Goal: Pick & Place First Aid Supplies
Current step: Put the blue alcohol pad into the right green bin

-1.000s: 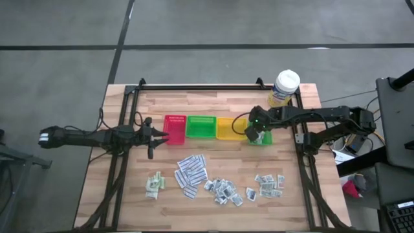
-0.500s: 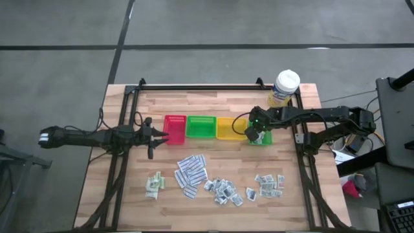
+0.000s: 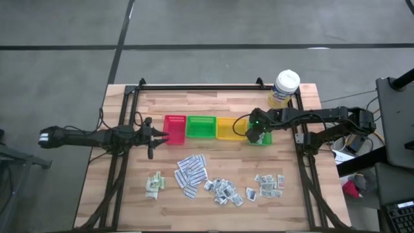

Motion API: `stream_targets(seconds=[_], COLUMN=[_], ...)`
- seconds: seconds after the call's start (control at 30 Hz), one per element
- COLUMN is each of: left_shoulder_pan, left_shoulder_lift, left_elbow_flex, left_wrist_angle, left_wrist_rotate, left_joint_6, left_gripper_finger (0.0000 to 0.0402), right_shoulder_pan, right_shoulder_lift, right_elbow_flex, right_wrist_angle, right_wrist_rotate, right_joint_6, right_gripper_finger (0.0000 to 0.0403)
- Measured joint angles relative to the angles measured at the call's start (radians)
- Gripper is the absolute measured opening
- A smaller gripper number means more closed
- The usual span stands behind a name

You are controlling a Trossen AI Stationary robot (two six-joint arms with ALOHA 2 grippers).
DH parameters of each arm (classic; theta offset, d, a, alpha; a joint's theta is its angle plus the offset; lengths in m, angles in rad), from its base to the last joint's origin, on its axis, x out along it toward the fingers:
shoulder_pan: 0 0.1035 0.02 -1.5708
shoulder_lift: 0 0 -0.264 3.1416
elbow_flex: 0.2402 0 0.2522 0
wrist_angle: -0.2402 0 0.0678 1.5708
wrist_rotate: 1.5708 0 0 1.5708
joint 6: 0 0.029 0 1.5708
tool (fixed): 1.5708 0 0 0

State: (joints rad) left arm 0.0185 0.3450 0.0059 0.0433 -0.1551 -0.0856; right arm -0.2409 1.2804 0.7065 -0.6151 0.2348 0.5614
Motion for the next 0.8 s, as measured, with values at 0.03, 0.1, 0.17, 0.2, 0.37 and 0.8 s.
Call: stream_targets(seconds=[0.03, 0.1, 0.17, 0.2, 0.37, 0.8], left_shoulder_pan=[0.000, 0.000, 0.000, 0.000, 0.000, 0.000], left_shoulder_lift=[0.000, 0.000, 0.000, 0.000, 0.000, 0.000], left_elbow_flex=[0.000, 0.000, 0.000, 0.000, 0.000, 0.000], left_wrist_angle=[0.000, 0.000, 0.000, 0.000, 0.000, 0.000], left_wrist_rotate=[0.000, 0.000, 0.000, 0.000, 0.000, 0.000], left_joint_6=[0.000, 0.000, 0.000, 0.000, 0.000, 0.005], left_gripper_finger=[0.0113, 0.0113, 0.0113, 0.0113, 0.0113, 0.0113], right_shoulder_pan=[0.000, 0.000, 0.000, 0.000, 0.001, 0.129], right_shoulder_lift=[0.000, -0.002, -0.002, -0.002, -0.002, -0.002], right_elbow_flex=[0.006, 0.018, 0.033, 0.043, 0.112, 0.306], right_wrist_angle=[0.001, 0.001, -0.001, -0.006, -0.055, -0.160], right_wrist_rotate=[0.000, 0.000, 0.000, 0.000, -0.009, -0.155], right_joint_6=[-0.012, -0.036, -0.046, -0.046, -0.045, -0.038], right_gripper_finger=[0.0091, 0.0103, 0.0110, 0.0113, 0.0115, 0.0081])
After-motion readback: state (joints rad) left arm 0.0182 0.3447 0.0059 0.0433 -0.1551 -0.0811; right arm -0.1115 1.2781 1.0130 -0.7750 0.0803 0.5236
